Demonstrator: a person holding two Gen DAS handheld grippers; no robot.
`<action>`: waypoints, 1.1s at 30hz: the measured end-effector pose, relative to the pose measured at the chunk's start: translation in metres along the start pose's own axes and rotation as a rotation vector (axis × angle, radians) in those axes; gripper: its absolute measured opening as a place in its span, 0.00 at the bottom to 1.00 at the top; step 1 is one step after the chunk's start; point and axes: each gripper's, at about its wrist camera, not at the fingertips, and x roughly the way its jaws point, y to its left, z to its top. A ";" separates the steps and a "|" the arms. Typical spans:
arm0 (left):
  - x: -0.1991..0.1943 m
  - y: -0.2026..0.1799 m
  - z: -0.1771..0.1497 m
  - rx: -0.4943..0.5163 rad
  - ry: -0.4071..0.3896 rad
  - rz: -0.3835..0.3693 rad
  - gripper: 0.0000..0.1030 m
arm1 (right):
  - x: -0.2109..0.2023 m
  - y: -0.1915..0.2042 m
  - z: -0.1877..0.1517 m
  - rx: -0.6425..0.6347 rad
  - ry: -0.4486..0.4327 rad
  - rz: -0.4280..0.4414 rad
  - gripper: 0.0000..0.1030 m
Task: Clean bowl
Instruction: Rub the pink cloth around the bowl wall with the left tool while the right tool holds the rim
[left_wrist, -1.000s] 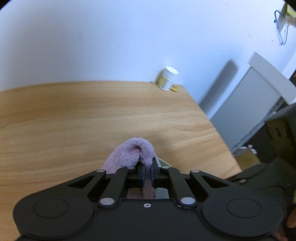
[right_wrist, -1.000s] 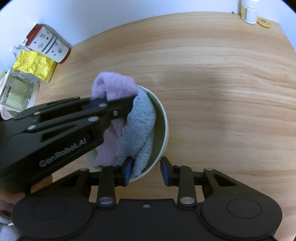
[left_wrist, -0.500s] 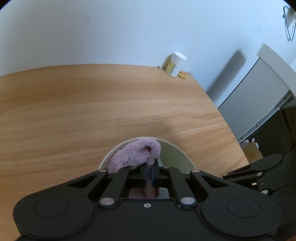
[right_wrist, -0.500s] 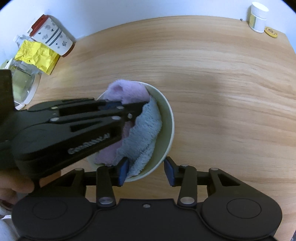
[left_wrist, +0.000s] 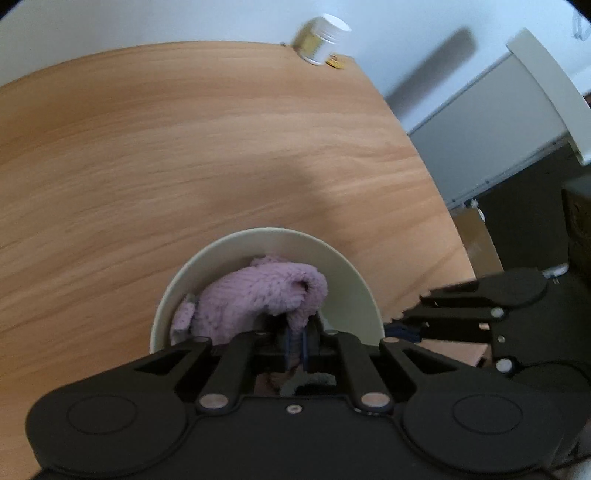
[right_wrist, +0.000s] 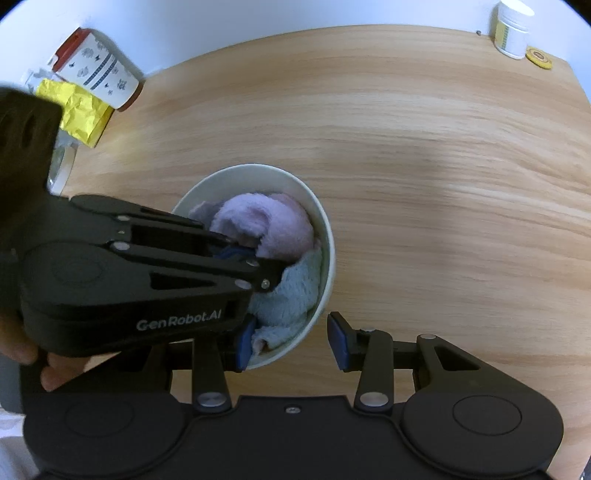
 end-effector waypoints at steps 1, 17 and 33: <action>0.000 0.000 -0.001 0.007 0.006 -0.015 0.05 | 0.001 0.000 0.000 -0.007 0.001 0.003 0.45; -0.031 0.019 -0.018 -0.167 -0.255 -0.111 0.05 | -0.003 0.000 0.003 -0.052 -0.040 -0.036 0.45; -0.019 -0.014 -0.007 0.101 -0.074 0.235 0.05 | -0.001 0.001 0.000 -0.042 -0.044 -0.080 0.45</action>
